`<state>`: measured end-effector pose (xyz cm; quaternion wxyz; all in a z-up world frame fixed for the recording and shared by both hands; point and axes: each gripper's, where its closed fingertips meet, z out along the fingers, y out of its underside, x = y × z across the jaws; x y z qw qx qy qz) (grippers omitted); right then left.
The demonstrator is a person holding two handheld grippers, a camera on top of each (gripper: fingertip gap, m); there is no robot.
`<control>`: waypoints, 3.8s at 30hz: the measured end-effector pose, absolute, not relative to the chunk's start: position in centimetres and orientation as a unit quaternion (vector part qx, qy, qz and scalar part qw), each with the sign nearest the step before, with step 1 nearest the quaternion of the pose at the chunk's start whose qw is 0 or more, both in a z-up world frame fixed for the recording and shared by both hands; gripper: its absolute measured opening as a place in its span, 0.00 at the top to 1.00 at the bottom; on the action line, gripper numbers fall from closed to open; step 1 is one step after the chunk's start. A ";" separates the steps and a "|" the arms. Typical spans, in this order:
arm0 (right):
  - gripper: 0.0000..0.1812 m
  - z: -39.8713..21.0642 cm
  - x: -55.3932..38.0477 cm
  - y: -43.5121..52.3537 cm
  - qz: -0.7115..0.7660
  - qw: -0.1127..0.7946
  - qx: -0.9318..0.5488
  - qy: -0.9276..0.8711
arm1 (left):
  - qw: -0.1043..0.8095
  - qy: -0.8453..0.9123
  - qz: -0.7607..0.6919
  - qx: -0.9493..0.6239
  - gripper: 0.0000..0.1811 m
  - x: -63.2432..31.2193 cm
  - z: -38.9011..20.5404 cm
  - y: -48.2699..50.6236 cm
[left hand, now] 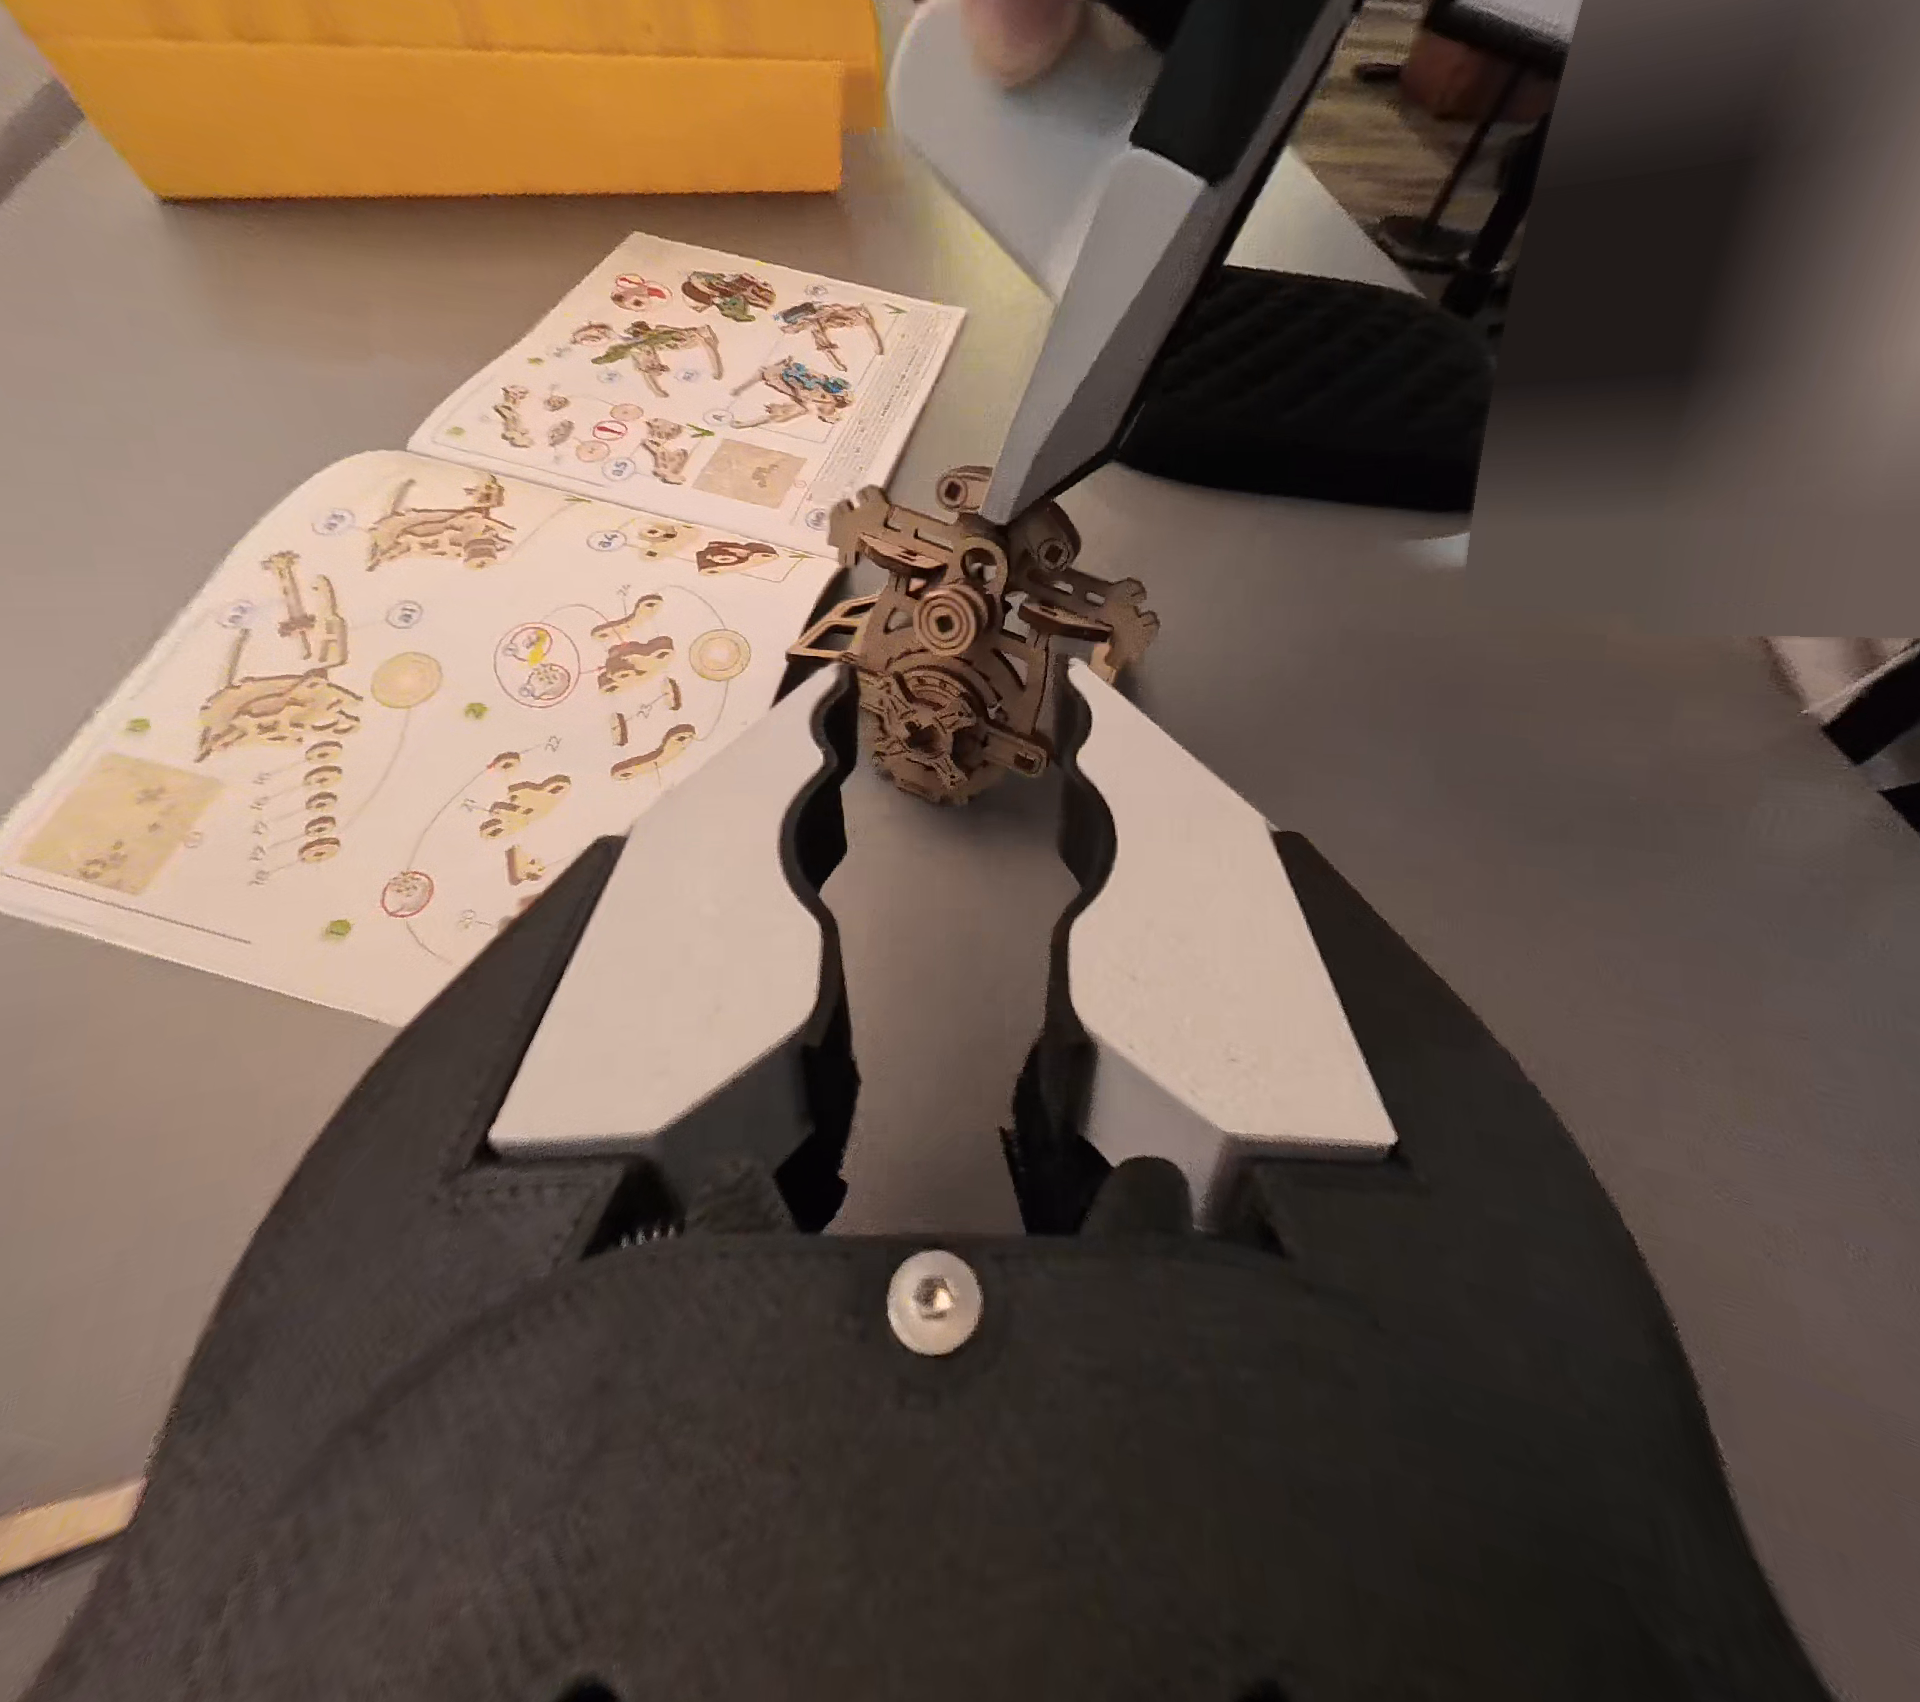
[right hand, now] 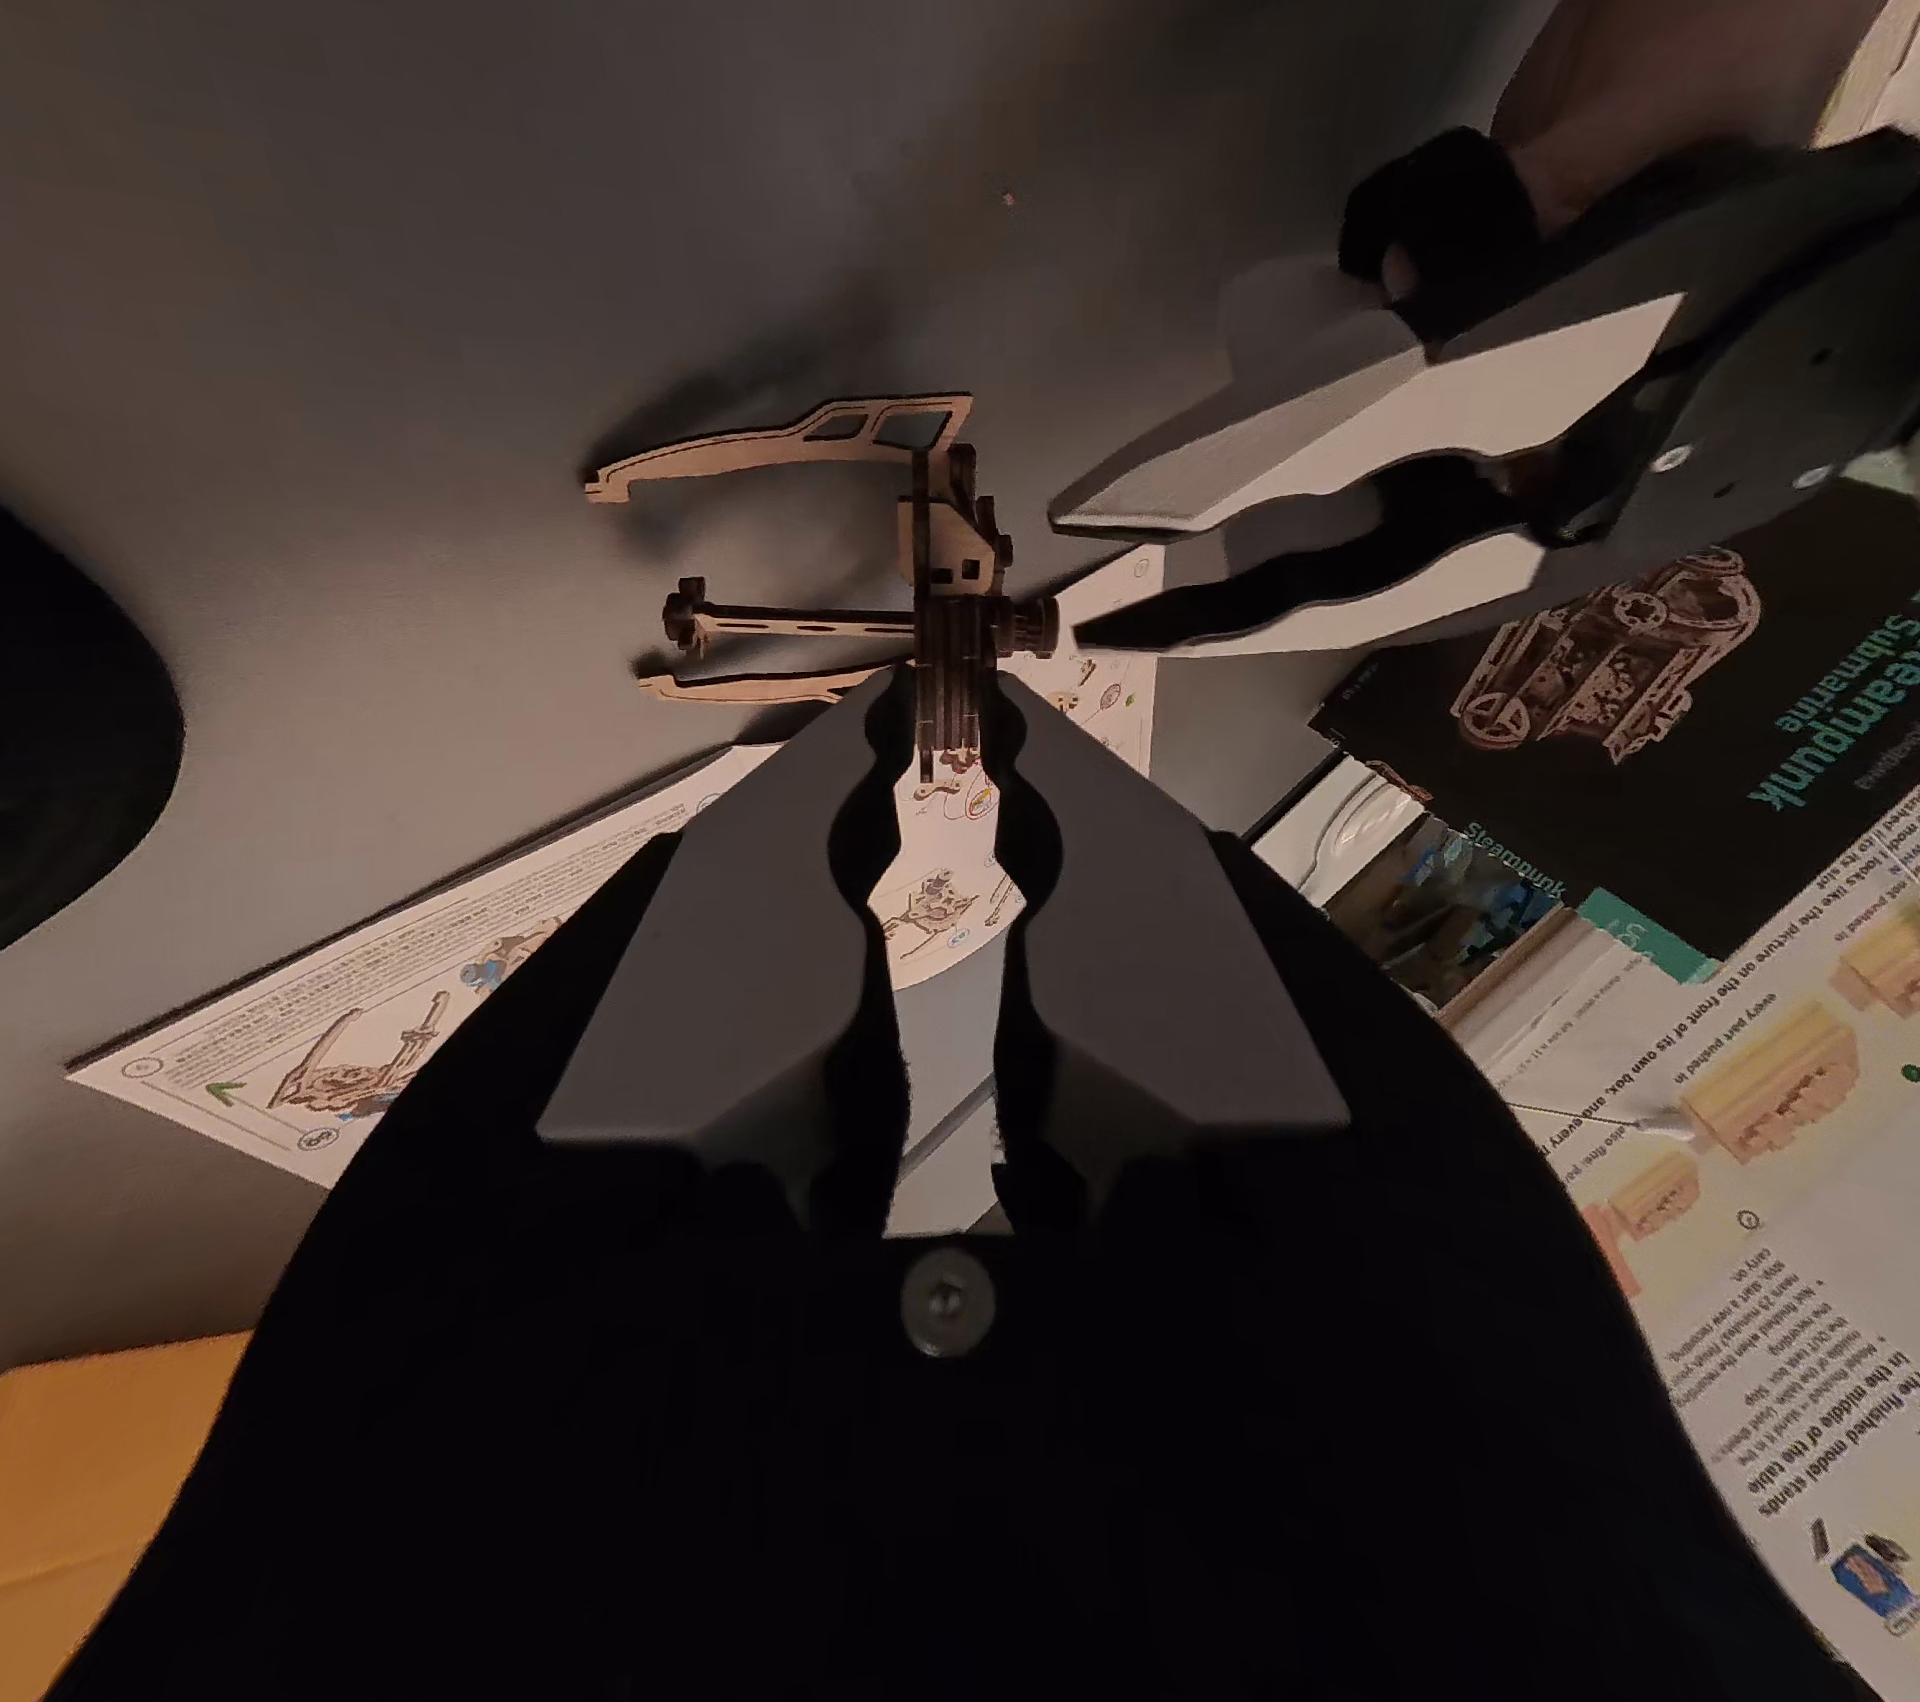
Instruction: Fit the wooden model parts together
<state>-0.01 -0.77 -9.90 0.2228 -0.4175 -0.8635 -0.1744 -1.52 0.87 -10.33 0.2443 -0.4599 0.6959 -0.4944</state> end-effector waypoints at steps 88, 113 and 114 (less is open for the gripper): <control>0.94 -9.8 -0.9 -0.9 -0.184 0.277 -0.441 -0.834 | -0.035 0.592 -0.614 -0.522 0.87 1.3 -10.3 1.6; 0.94 -10.0 -0.6 -0.8 -0.200 0.287 -0.436 -0.829 | -0.072 0.579 -0.620 -0.524 0.96 1.2 -10.5 0.4; 0.94 -9.9 -0.6 -0.8 -0.200 0.288 -0.436 -0.829 | -0.073 0.577 -0.621 -0.525 0.96 1.2 -10.5 0.5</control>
